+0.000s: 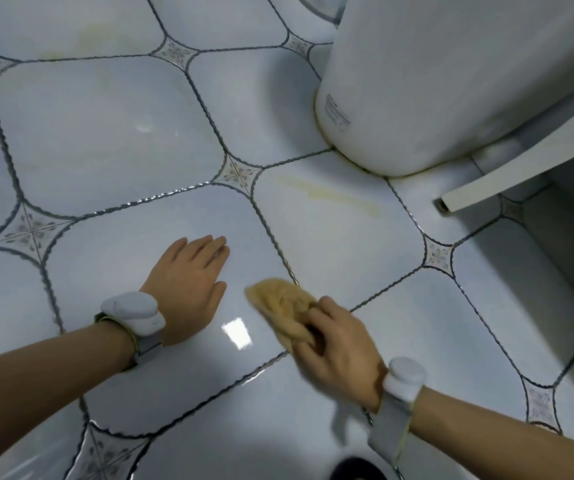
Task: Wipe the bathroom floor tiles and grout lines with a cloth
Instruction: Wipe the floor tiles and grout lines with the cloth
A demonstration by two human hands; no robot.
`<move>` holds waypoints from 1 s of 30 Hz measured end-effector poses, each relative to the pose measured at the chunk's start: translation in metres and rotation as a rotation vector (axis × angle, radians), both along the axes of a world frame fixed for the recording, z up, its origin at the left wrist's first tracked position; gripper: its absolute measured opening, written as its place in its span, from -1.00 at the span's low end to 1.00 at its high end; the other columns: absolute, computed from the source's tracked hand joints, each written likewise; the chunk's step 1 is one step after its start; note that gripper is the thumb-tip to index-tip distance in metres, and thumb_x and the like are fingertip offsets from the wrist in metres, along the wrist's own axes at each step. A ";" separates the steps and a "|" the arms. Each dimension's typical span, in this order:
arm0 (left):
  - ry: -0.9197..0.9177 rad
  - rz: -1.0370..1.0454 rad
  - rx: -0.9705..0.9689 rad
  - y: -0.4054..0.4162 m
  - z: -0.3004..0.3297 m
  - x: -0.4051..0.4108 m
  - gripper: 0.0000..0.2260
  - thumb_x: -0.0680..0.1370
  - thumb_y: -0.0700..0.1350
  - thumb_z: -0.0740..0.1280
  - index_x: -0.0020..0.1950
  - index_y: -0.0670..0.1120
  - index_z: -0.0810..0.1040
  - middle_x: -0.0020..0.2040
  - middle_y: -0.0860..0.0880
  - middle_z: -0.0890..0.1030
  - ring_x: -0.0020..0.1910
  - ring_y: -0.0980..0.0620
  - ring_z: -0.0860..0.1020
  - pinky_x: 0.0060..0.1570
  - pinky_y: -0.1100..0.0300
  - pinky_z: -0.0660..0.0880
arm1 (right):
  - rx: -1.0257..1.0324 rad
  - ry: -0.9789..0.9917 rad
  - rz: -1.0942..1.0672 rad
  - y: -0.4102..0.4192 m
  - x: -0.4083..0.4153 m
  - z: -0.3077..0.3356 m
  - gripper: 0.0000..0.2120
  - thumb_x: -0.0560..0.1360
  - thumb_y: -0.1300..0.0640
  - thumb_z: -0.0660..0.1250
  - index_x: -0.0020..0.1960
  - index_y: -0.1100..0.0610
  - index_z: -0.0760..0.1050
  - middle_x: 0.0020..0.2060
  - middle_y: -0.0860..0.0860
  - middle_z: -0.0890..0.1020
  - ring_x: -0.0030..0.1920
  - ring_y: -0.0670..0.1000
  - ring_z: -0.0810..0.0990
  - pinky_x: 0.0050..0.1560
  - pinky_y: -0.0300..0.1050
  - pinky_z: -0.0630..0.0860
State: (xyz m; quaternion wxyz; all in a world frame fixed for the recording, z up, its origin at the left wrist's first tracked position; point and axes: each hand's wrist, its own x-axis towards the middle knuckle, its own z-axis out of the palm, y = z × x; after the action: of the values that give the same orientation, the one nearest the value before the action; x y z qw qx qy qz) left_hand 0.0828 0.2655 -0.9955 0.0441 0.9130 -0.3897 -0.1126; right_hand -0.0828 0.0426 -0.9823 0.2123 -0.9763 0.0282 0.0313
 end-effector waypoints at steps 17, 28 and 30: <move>0.067 0.028 -0.053 -0.001 0.004 0.004 -0.49 0.59 0.07 0.06 0.52 -0.07 0.19 0.54 0.00 0.18 0.50 0.02 0.17 0.47 0.09 0.07 | -0.166 -0.083 -0.535 -0.082 0.028 -0.014 -0.82 0.40 -0.13 0.30 -0.11 -0.05 0.45 -0.24 -0.09 0.42 -0.30 -0.07 0.36 -0.30 -0.21 0.27; 0.046 0.113 -0.093 0.012 0.005 0.013 -0.40 0.57 0.11 0.07 0.55 -0.15 0.09 0.53 -0.08 0.19 0.50 -0.05 0.17 0.48 0.08 0.06 | -0.192 -0.065 -0.719 -0.089 0.211 -0.005 -0.83 0.45 0.06 0.34 -0.12 0.17 0.58 -0.11 0.22 0.64 -0.06 0.29 0.58 -0.15 -0.01 0.39; 0.047 0.172 -0.079 0.017 0.006 0.020 -0.38 0.55 0.13 0.04 0.54 -0.15 0.12 0.53 -0.08 0.20 0.50 -0.06 0.18 0.47 0.07 0.07 | -0.195 -0.030 -0.497 -0.037 0.225 -0.008 -0.80 0.48 0.00 0.29 -0.03 0.13 0.55 -0.08 0.17 0.59 -0.08 0.26 0.56 -0.14 -0.01 0.39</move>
State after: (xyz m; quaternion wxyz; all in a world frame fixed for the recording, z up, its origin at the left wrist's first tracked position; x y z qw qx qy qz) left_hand 0.1032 0.2823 -0.9900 0.0989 0.9377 -0.3127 -0.1144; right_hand 0.1422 0.0059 -0.9898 0.1190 -0.9556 0.2667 -0.0390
